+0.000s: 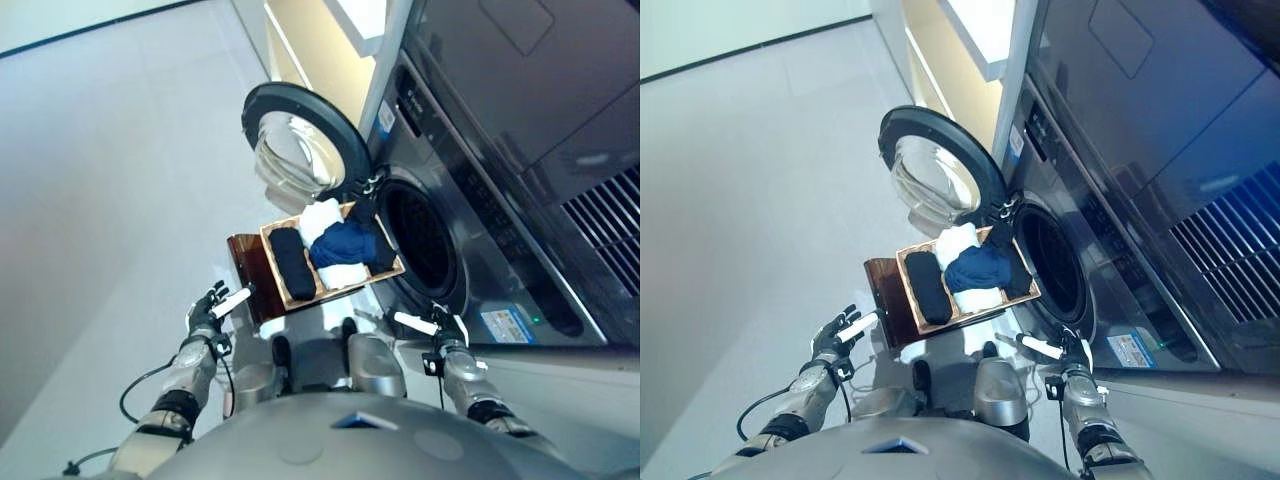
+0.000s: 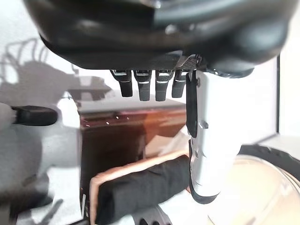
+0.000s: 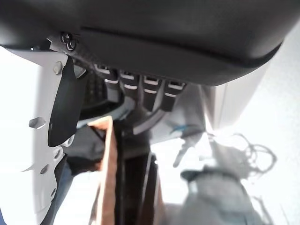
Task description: Pick up the clothes and place them into the washing machine
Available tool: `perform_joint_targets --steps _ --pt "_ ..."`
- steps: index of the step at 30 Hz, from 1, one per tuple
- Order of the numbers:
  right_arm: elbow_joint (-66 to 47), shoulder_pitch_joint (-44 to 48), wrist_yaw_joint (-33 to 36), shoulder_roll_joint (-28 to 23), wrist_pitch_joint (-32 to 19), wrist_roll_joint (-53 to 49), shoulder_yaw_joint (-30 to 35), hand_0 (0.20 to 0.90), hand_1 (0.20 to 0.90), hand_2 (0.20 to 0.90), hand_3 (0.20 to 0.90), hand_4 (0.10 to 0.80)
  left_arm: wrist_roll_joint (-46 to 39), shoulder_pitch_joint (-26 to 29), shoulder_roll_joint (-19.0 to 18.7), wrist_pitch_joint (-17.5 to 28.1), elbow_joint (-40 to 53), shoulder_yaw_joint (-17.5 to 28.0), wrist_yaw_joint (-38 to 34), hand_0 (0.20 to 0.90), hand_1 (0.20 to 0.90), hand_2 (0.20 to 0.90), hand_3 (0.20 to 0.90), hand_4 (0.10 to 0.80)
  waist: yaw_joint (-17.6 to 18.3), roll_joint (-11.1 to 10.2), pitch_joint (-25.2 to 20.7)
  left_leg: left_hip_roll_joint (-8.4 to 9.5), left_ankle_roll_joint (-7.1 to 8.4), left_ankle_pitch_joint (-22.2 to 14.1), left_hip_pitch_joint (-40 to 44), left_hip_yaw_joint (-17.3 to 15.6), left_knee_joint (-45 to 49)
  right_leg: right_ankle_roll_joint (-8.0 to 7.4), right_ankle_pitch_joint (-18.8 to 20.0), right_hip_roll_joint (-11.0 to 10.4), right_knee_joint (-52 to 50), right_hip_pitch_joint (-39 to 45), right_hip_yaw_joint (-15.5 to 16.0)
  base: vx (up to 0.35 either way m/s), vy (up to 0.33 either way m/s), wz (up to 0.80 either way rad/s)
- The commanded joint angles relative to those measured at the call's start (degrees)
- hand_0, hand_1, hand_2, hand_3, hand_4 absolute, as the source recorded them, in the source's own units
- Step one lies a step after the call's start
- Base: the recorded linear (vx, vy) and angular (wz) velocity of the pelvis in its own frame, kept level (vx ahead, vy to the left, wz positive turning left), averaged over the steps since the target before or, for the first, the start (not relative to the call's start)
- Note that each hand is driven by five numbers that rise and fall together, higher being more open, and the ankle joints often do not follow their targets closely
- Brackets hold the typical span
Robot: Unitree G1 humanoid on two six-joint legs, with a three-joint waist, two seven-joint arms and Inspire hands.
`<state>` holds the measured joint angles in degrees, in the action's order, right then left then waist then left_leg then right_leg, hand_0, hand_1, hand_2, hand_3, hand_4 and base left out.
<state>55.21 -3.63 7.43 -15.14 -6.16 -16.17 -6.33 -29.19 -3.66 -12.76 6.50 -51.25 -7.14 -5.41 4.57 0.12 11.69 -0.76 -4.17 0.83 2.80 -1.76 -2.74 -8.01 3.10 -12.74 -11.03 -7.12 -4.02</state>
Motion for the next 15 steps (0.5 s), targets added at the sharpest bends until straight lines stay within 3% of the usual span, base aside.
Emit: perform_joint_targets --steps 1,2,5,6,9,12,13,14,15 --pt "-4.6 1.4 1.0 -2.0 -2.5 0.9 1.1 0.9 0.9 0.9 0.9 0.8 -0.6 1.1 -3.9 3.0 4.2 2.2 -0.7 0.9 0.9 0.9 0.9 0.8 -0.7 -3.1 -1.9 -0.14 5.14 -5.1 -0.4 3.0 6.8 -3.07 15.6 -3.1 5.8 0.2 -0.5 0.113 -0.227 0.05" --pt "-5.0 1.3 0.7 -1.9 -2.4 1.1 0.8 0.9 0.9 0.9 0.9 0.8 -0.8 1.2 -4.2 3.0 4.1 2.4 -0.8 0.9 0.9 0.9 0.9 0.8 -0.6 -3.9 -2.0 -0.63 5.56 -5.1 -0.2 3.3 6.4 -3.52 14.3 -2.1 6.2 0.2 -0.9 0.1 -0.221 0.12" --pt "-4.8 1.2 0.6 -1.7 -2.3 1.2 0.7 0.9 0.9 0.9 0.9 0.8 -0.8 1.4 -4.7 3.1 4.6 2.7 -0.9 0.9 0.9 0.9 0.9 0.8 -1.4 -5.5 -2.3 -1.6 6.58 -5.2 -0.5 2.9 6.4 -3.87 10.7 -1.7 7.7 1.6 2.6 0.056 -0.172 -0.01" --pt "-4.4 1.5 0.4 -2.2 -2.1 1.5 0.5 0.9 0.9 0.9 0.9 0.8 -0.7 1.8 -4.6 2.9 4.9 2.2 -0.7 0.9 0.9 0.9 0.9 0.8 -1.6 -6.1 -2.6 -3.05 7.5 -5.0 -1.2 3.9 6.4 -3.5 6.7 -0.2 8.1 2.0 3.4 0.047 -0.29 0.14" --pt "-4.4 1.8 0.8 -3.6 -2.4 1.8 0.9 0.9 0.9 0.9 0.9 0.8 -1.3 2.2 -4.4 3.2 6.2 1.8 -0.6 0.9 0.9 0.9 0.9 0.8 -1.6 -5.8 -2.6 -4.51 8.39 -3.4 -2.5 5.6 5.3 -2.87 4.3 0.7 7.8 1.8 5.3 0.006 -0.181 0.36" --pt "-4.1 1.5 1.4 -4.5 -2.9 1.0 2.5 0.9 0.9 0.9 0.9 0.8 -1.4 2.6 -3.7 3.1 6.6 0.6 -0.3 0.9 0.9 0.9 0.9 0.8 -1.0 -5.0 -2.5 -4.76 9.01 -2.4 -3.9 5.5 4.7 -2.62 3.0 0.1 7.9 2.2 7.7 -0.015 -0.065 0.4" --pt "-3.8 1.7 1.6 -4.8 -3.0 1.0 2.8 0.9 0.9 0.9 0.9 0.8 -1.6 3.2 -3.6 3.2 6.3 0.2 -0.4 0.9 0.9 0.9 0.9 0.8 -0.6 -4.7 -2.0 -4.88 9.34 -1.5 -5.2 4.0 5.0 -2.74 3.3 -0.7 8.0 2.5 9.0 -0.107 0.02 0.52" --pt "-4.2 1.8 1.8 -5.2 -3.0 1.0 3.2 0.9 0.9 0.9 0.9 0.8 -1.9 3.9 -3.5 3.2 6.3 -0.2 -0.5 0.9 0.9 0.9 0.9 0.8 0.3 -4.5 -1.5 -5.82 9.54 0.2 -7.0 -0.8 5.0 -3.07 3.6 -1.9 8.1 2.6 10.7 -0.142 0.055 0.4" --pt "-4.7 1.9 1.9 -5.4 -3.0 1.0 3.3 0.9 0.9 0.9 0.9 0.8 -1.9 3.9 -3.4 3.3 6.7 -0.3 -0.3 0.9 0.9 0.9 0.9 0.8 0.3 -4.4 -1.2 -6.05 9.38 0.7 -7.5 -2.8 4.9 -3.15 3.6 -2.0 7.9 2.1 10.9 -0.103 0.06 0.65"
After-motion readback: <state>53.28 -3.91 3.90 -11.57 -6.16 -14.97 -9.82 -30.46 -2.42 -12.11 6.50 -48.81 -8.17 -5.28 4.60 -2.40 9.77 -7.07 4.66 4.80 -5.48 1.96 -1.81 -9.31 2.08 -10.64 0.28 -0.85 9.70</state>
